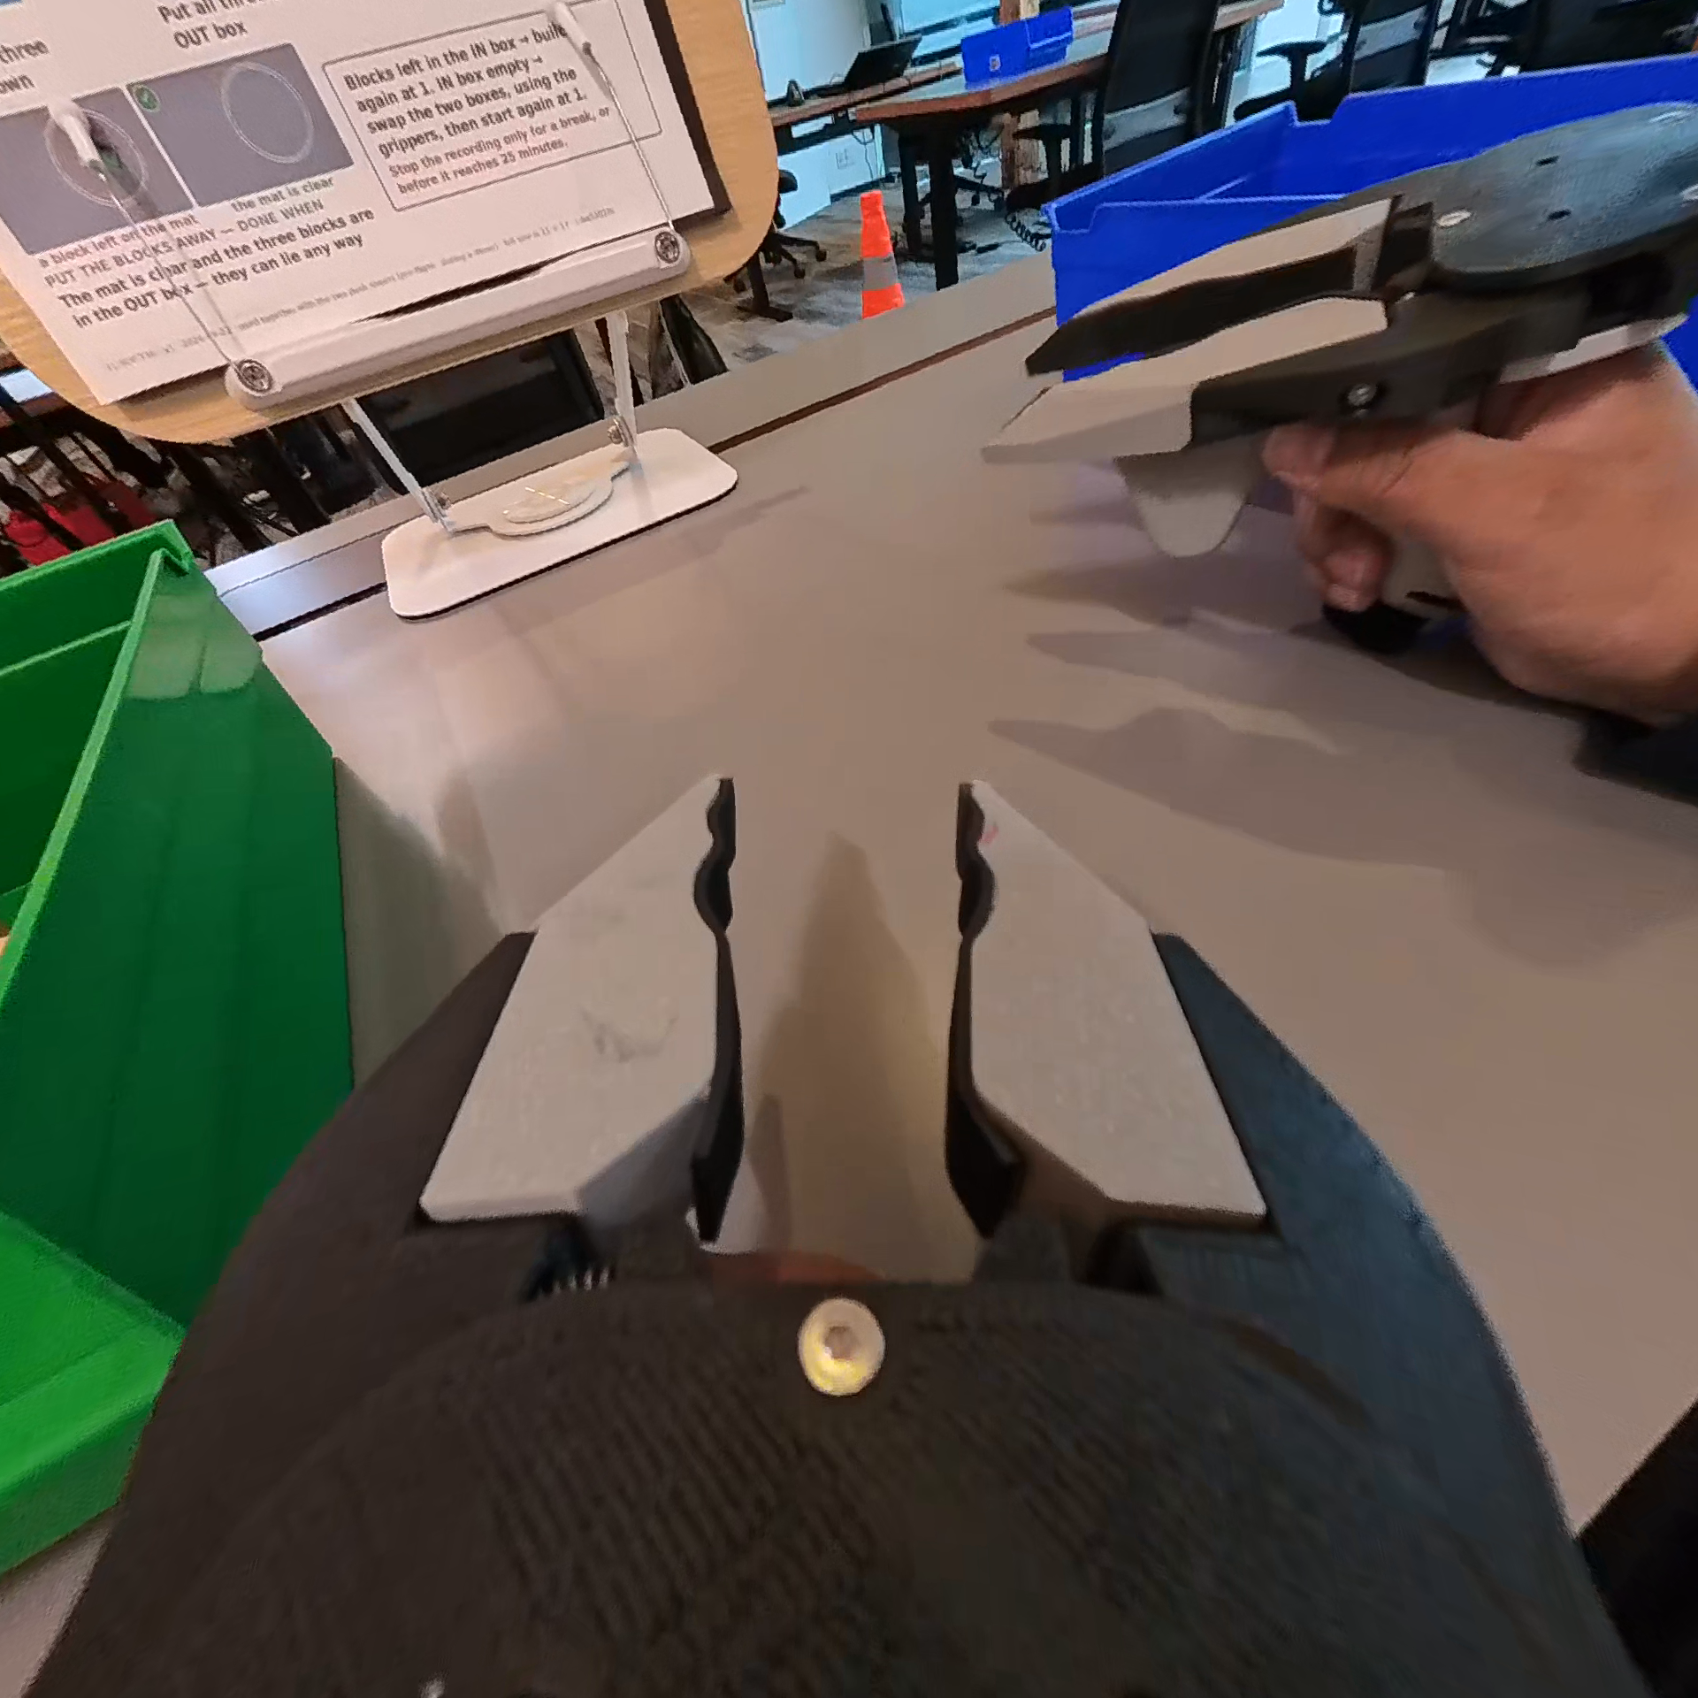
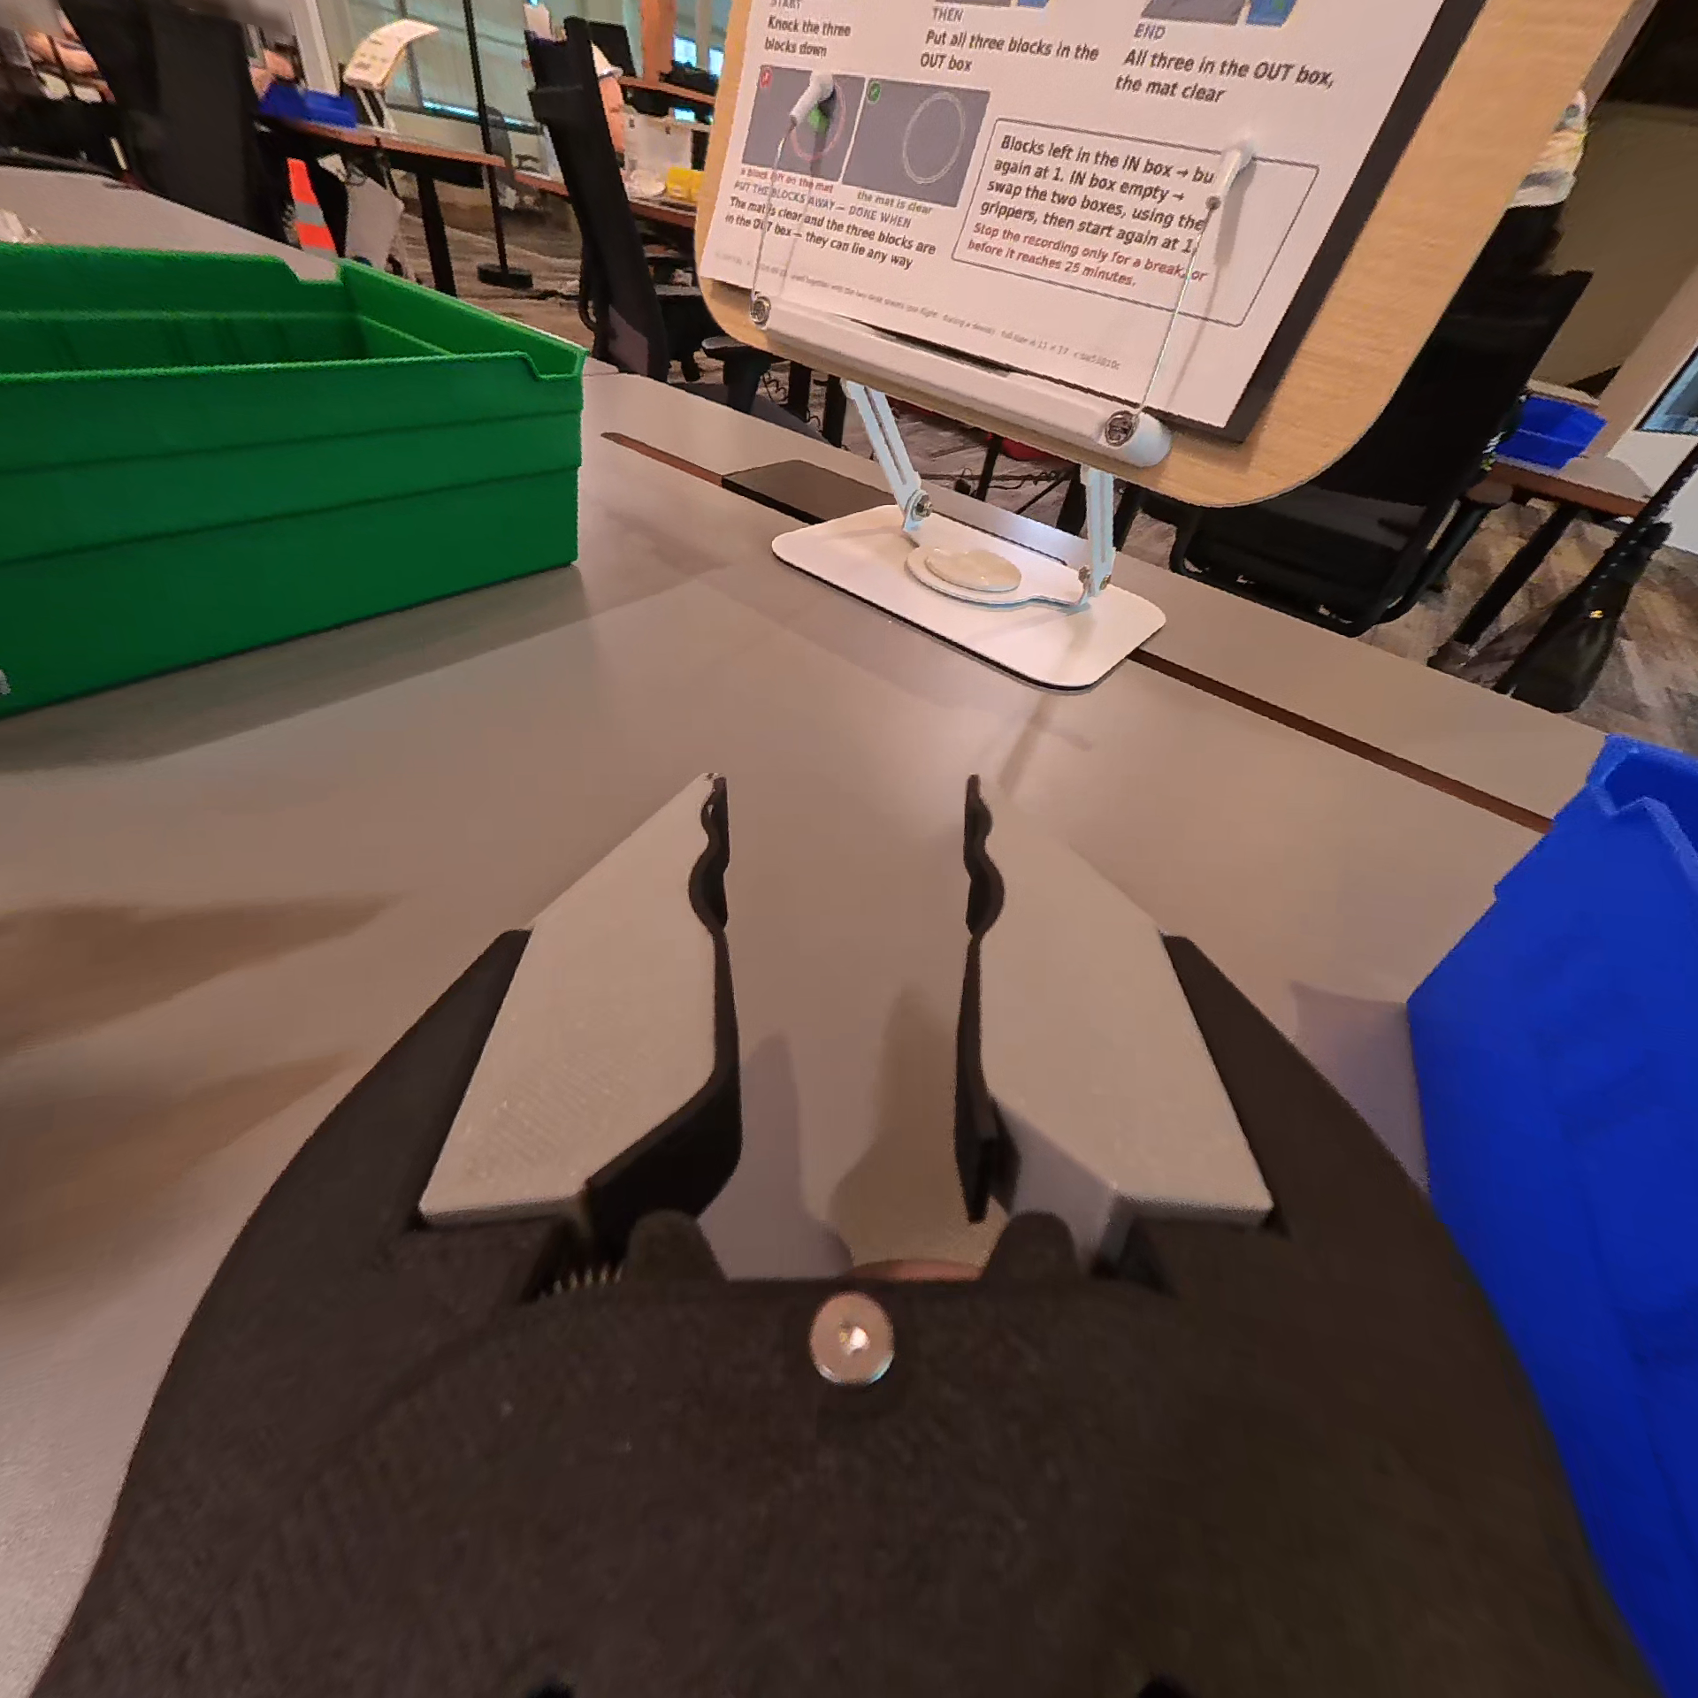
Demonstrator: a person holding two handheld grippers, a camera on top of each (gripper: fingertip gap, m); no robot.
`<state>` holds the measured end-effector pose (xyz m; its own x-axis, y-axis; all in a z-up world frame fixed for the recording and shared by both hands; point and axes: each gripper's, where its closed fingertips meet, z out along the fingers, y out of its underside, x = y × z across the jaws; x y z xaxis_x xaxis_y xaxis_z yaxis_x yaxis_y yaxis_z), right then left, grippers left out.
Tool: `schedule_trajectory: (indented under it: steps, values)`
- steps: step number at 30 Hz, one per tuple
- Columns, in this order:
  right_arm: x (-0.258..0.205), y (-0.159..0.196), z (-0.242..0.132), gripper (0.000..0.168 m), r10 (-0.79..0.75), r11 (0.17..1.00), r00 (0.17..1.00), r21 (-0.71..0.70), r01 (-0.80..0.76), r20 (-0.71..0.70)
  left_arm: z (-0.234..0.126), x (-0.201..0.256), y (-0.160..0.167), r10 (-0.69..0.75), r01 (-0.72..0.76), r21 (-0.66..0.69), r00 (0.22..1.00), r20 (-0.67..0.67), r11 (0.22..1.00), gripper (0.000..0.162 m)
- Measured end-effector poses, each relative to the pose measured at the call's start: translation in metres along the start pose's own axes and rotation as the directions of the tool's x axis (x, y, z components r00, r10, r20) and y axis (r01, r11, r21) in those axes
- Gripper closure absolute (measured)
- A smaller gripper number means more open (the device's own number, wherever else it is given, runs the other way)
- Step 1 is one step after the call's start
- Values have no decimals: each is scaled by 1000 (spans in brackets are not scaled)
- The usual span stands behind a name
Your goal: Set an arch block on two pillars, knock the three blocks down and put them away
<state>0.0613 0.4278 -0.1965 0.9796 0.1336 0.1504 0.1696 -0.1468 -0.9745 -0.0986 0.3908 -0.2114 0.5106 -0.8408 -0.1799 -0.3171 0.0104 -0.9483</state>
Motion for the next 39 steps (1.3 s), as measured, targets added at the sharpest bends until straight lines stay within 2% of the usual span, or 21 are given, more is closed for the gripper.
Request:
schedule_trajectory:
  steps: [7,13,14,16,19,22,25,26,27,29,32,36,37,39]
  values:
    - [-11,2,2,119,-87,996,996,-26,87,3,-3,2,1,-7,7,0,1000,-23,1000,116]
    - [-15,0,5,120,-62,998,997,-12,63,52,-16,11,10,-12,9,-38,997,-80,999,113]
    - [-14,0,6,119,-51,999,997,-11,52,54,-20,10,12,-18,14,-44,997,-71,999,110]
    - [-11,-1,8,119,-24,1000,998,-6,24,63,-31,10,16,-27,22,-58,997,-74,998,90]
    - [-10,-1,13,119,11,1000,996,-8,-10,89,-55,3,17,10,-12,-43,998,-54,999,90]
    - [-9,-2,16,119,31,1000,994,-6,-31,105,-82,-17,3,34,-34,-12,999,-39,999,89]
    - [-13,-2,20,119,29,1000,991,-11,-27,129,-102,-33,-8,-65,61,-35,987,-144,998,111]
    - [-15,-2,21,119,26,1000,990,-13,-24,135,-106,-43,-8,-96,87,-64,983,-158,994,105]
    - [-16,-2,22,119,23,1000,990,-13,-21,140,-107,-56,-7,-104,93,-88,985,-139,992,97]
    - [-19,-2,23,120,16,1000,989,-14,-14,150,-111,-84,-13,-86,80,-77,993,-80,994,93]
    - [-23,-2,24,120,9,1000,988,-19,-6,155,-112,-134,-25,-98,99,-55,995,7,994,102]
    - [-25,-2,24,120,14,1000,987,-20,-11,160,-94,-204,-10,-63,87,-232,992,109,969,95]
    - [-26,-2,24,120,16,1000,986,-22,-13,164,-86,-215,-5,-43,70,-284,994,100,956,96]
    - [-27,-1,25,120,26,999,985,-28,-21,173,-66,-225,9,-5,8,-392,1000,10,920,106]
